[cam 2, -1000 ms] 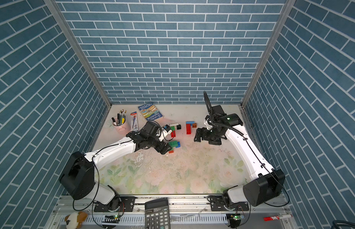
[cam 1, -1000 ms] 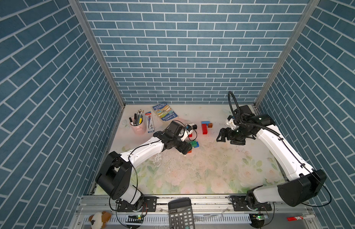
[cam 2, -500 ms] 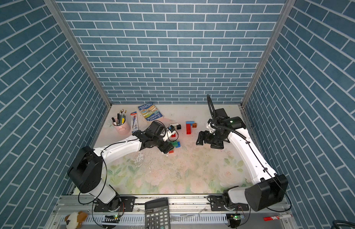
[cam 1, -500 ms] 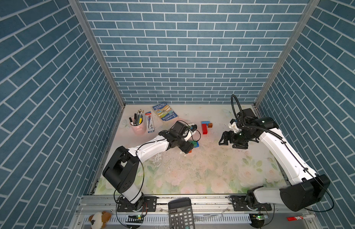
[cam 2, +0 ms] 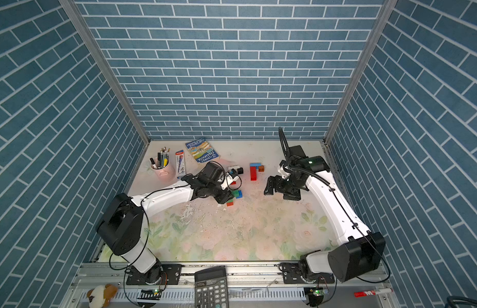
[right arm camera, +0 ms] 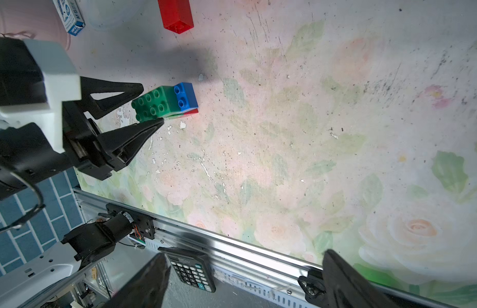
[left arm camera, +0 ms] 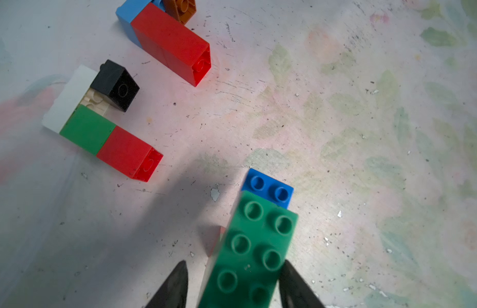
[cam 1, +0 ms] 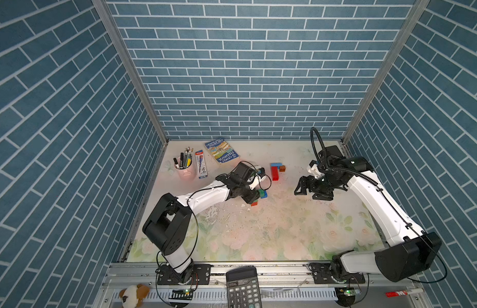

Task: Assemble the letter r with lego
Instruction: Pick up the lego brick from the center of the board, then place the lego brick at the center of the board.

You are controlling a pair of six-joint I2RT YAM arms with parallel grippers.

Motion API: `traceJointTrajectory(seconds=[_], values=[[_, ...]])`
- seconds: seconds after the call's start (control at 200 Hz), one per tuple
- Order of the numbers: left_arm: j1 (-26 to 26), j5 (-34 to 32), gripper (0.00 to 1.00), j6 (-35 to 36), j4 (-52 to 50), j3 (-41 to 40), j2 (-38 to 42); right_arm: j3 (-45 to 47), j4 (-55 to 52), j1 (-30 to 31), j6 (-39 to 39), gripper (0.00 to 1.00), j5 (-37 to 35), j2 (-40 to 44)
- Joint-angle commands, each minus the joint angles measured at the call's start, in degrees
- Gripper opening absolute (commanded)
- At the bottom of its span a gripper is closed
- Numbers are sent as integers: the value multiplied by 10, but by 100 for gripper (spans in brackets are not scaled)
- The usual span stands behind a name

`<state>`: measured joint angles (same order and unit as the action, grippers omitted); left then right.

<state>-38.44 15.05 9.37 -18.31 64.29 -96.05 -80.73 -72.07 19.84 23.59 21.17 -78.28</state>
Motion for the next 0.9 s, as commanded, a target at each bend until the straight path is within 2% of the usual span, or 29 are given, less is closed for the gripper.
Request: traceJointTrajectory(seconds=[0.0, 0.06, 0.2, 0.3, 0.41, 0.575, 0.74, 0.895], values=[[-5, 12, 43, -1, -4, 13, -16, -18, -20, -5, -9, 90, 5, -9], [-6, 13, 35, -1, -9, 16, -22, -20, -23, -7, -12, 91, 5, -11], [-6, 18, 24, -4, -29, 31, -32, -22, -23, -10, -13, 90, 6, -11], [-6, 37, 24, -26, -57, 66, -32, -18, -18, -12, -9, 90, 12, -8], [-6, 95, 24, -79, -78, 116, -33, -14, -9, -15, -3, 90, 17, -2], [-10, 196, 26, -205, -5, 140, -54, 3, 1, -20, 5, 90, -3, 19], [-29, 220, 27, -274, 66, 132, -97, 25, -18, -28, -5, 90, -38, 48], [-38, 213, 27, -341, 142, 115, -129, 51, -32, -31, -12, 89, -50, 76]])
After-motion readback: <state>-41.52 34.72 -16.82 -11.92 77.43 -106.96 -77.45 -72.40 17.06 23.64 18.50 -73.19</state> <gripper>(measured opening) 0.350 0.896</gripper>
